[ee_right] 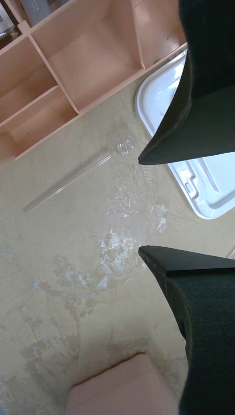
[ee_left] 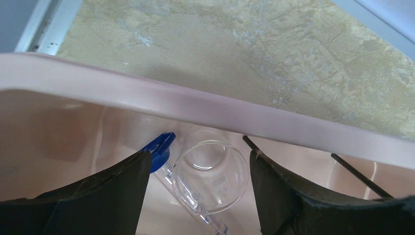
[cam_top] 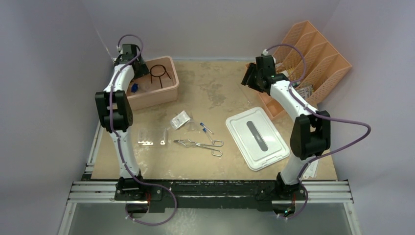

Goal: Organize the chemistry lab equipment

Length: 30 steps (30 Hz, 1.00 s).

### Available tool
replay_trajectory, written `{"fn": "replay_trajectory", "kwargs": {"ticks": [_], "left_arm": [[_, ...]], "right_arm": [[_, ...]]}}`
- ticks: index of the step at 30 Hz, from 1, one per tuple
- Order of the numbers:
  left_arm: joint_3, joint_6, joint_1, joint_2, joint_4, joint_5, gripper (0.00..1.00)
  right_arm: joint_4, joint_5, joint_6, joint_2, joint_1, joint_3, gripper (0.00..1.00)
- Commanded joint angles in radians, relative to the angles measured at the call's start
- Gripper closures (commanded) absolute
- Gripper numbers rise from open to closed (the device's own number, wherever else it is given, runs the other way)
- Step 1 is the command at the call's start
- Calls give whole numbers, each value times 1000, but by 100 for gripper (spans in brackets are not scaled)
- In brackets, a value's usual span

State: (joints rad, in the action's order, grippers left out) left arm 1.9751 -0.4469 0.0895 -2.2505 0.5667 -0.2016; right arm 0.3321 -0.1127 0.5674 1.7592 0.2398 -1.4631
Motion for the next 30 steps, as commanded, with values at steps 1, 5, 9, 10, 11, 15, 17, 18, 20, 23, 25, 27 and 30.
{"fn": "replay_trajectory", "kwargs": {"ticks": [1, 5, 9, 10, 11, 15, 17, 18, 20, 23, 25, 27, 30], "left_arm": [[55, 30, 4, 138, 6, -74, 28], [36, -5, 4, 225, 29, -185, 32], [-24, -39, 3, 341, 36, -214, 35], [-46, -42, 3, 372, 30, -195, 35], [-65, -42, 3, 403, 27, -165, 35], [-160, -14, -3, 523, -6, 42, 34], [-233, -5, -11, 580, -43, 143, 33], [-264, 0, -23, 611, -56, 173, 32], [-326, 15, -51, 666, -87, 196, 28], [-400, 20, -105, 736, -102, 234, 23], [-442, -1, -163, 786, -101, 192, 20], [-484, -20, -201, 831, -98, 142, 19], [-580, -79, -211, 911, -117, 144, 19]], "right_arm": [[-34, 11, -23, -47, 1, -11, 36], [-37, 18, -44, -50, 19, -23, 36], [-51, 20, -66, -57, 52, -20, 36], [-56, 24, -74, -56, 62, -19, 36], [-60, 35, -82, -57, 71, -18, 36], [-97, 106, -133, -56, 117, -17, 36], [-118, 149, -162, -49, 150, -18, 36], [-130, 176, -175, -42, 174, -23, 36], [-147, 255, -185, -15, 200, -38, 35], [-151, 371, -181, 61, 230, -86, 35], [-149, 405, -182, 117, 255, -129, 35], [-152, 450, -173, 171, 272, -172, 35], [-166, 492, -155, 241, 296, -228, 35]]}}
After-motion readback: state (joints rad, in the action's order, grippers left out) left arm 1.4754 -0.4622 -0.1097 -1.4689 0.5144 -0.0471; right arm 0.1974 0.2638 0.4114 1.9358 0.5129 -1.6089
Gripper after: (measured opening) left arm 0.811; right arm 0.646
